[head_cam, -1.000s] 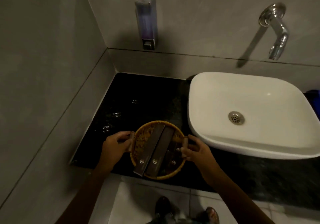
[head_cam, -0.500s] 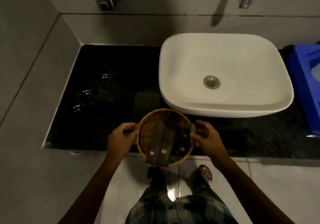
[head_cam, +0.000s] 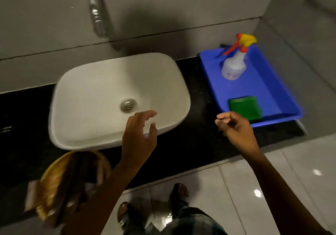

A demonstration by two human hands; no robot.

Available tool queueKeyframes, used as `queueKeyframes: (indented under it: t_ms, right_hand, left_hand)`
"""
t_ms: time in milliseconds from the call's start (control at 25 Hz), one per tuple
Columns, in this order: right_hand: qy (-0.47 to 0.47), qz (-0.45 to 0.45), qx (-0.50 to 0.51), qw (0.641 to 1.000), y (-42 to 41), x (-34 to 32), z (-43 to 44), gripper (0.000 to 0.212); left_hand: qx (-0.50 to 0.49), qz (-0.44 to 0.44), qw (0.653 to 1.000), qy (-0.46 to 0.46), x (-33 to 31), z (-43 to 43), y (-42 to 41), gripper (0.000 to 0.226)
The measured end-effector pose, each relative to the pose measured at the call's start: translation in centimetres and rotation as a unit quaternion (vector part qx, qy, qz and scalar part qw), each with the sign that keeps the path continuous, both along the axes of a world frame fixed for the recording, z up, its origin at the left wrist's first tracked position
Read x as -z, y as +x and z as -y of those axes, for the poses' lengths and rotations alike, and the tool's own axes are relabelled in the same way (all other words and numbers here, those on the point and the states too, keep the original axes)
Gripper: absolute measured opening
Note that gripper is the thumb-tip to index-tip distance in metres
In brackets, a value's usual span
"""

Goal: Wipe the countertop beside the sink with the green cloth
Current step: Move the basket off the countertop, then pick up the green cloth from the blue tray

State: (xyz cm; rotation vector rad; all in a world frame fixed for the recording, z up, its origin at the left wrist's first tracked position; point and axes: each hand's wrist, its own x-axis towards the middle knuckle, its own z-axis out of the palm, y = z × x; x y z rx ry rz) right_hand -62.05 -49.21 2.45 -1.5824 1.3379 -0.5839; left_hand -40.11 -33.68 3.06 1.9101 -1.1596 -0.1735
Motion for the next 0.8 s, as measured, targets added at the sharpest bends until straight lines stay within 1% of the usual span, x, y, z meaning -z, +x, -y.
queueKeyframes:
  t_ms: [40,120,200,240,320,400,440,480,560,640,720,800]
  right_hand:
    - [-0.028,-0.028,0.034,0.999,-2.2,0.0,2.9,0.011]
    - [-0.053,-0.123,0.078,0.988,-6.0,0.1,8.4,0.018]
    - [-0.023,-0.216,0.085,0.972,-8.3,0.9,12.9,0.03]
    - [-0.002,-0.25,0.075,0.965,-8.9,1.8,14.8,0.038]
    - [0.05,-0.303,0.029,0.951,-8.7,3.8,17.1,0.064]
    - [0.107,-0.333,0.003,0.937,-8.6,5.7,19.2,0.098]
    - [0.136,-0.338,-0.005,0.931,-8.4,6.3,19.8,0.11]
    - [0.159,-0.33,-0.007,0.93,-8.2,6.8,20.4,0.115]
    - [0.2,-0.285,0.012,0.937,-8.0,7.3,21.2,0.113]
    - [0.235,-0.217,0.039,0.947,-7.3,7.2,21.0,0.102]
    - [0.245,-0.16,0.06,0.954,-6.7,7.3,20.4,0.084]
    - [0.236,-0.09,0.081,0.964,-6.0,6.7,19.5,0.059]
  left_hand:
    - [0.047,0.013,0.999,-0.011,-0.2,2.4,-1.8,0.024]
    - [0.126,0.027,0.992,-0.001,0.1,7.2,-5.3,0.019]
    - [0.203,0.06,0.977,0.037,1.5,11.7,-8.6,0.021]
    - [0.245,0.093,0.964,0.054,2.6,14.0,-10.1,0.024]
    - [0.315,0.165,0.929,0.099,4.9,17.5,-12.4,0.034]
    - [0.376,0.192,0.882,0.208,6.5,20.9,-14.6,0.04]
    - [0.394,0.199,0.859,0.257,6.9,22.0,-15.4,0.042]
    - [0.405,0.211,0.842,0.288,7.3,23.0,-15.9,0.043]
    - [0.415,0.236,0.815,0.328,7.9,24.3,-16.3,0.046]
    - [0.417,0.229,0.806,0.351,8.5,24.6,-16.1,0.048]
    - [0.413,0.195,0.818,0.348,8.7,24.6,-15.9,0.045]
    - [0.402,0.15,0.845,0.318,8.4,24.4,-15.2,0.041]
